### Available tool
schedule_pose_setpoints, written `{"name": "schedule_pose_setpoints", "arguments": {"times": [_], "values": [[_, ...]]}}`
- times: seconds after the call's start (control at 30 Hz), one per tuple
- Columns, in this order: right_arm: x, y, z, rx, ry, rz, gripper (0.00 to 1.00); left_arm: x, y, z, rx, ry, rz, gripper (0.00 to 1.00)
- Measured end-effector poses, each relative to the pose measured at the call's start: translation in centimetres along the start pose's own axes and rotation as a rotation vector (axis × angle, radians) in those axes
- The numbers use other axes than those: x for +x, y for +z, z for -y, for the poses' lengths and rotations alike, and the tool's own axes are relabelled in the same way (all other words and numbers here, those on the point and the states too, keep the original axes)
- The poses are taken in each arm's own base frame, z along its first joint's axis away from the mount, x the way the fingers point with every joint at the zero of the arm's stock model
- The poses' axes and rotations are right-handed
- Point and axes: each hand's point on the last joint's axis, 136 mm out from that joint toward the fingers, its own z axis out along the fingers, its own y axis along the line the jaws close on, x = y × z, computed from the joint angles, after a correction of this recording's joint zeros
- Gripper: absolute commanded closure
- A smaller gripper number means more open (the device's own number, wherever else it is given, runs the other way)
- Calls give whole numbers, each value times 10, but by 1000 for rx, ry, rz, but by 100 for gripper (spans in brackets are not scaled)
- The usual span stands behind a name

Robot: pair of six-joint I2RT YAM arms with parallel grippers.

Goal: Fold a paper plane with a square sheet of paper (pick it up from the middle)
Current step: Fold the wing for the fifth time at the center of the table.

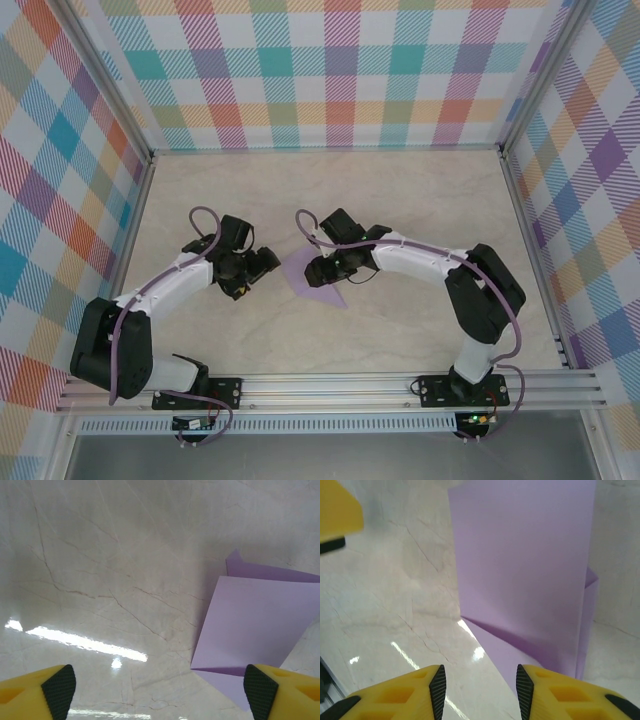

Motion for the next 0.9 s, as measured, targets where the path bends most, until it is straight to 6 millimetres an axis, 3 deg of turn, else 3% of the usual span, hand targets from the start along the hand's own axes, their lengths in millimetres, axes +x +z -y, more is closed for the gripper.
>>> {"name": "schedule_pose_setpoints", "arguments": {"times": [0.23, 0.5, 0.9], "values": [[9, 18, 13, 23, 82, -43, 58, 13, 5, 17, 67, -11, -40, 20], [12, 26, 33, 45, 137, -58, 59, 32, 11, 36, 128, 14, -93, 30], [17, 32, 55, -81, 293, -74, 60, 62, 36, 38, 145, 19, -178, 44]]}}
